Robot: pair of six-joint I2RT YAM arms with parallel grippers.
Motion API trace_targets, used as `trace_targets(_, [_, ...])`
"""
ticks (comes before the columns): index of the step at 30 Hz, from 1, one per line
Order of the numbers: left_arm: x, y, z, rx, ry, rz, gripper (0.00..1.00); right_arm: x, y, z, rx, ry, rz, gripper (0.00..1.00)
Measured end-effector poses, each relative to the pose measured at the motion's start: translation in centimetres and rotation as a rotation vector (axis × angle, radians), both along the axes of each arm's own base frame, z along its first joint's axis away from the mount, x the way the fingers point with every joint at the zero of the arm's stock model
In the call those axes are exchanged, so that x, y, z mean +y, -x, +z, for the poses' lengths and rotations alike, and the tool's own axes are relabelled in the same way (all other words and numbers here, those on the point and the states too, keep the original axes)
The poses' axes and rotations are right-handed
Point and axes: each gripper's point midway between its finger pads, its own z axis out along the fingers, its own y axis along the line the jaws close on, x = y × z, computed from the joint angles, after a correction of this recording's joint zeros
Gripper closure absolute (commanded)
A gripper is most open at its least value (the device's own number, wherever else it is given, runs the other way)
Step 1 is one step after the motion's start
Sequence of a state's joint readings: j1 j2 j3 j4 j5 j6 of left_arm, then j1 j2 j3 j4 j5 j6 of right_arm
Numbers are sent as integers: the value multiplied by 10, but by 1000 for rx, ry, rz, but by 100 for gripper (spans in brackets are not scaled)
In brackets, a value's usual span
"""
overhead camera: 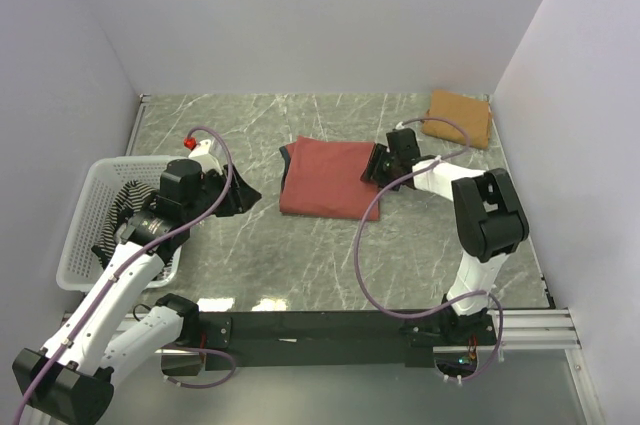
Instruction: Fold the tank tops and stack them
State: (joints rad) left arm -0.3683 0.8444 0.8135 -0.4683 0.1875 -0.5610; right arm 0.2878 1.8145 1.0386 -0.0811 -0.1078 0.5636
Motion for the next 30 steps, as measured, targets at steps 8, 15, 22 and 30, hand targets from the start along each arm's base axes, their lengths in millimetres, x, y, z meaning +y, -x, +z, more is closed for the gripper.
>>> trace_targets(8, [-1, 0, 0, 0, 2, -3, 50, 5, -5, -7, 26, 62, 6, 89])
trace_targets(15, [-4, -1, -1, 7, 9, -18, 50, -10, -29, 6, 29, 221, 8, 100])
trace_targets(22, [-8, -13, 3, 33, -6, -14, 51, -40, -88, 40, -50, 451, -15, 100])
trace_targets(30, [1, -21, 10, -3, -40, 28, 50, -97, -151, 87, -109, 698, -93, 100])
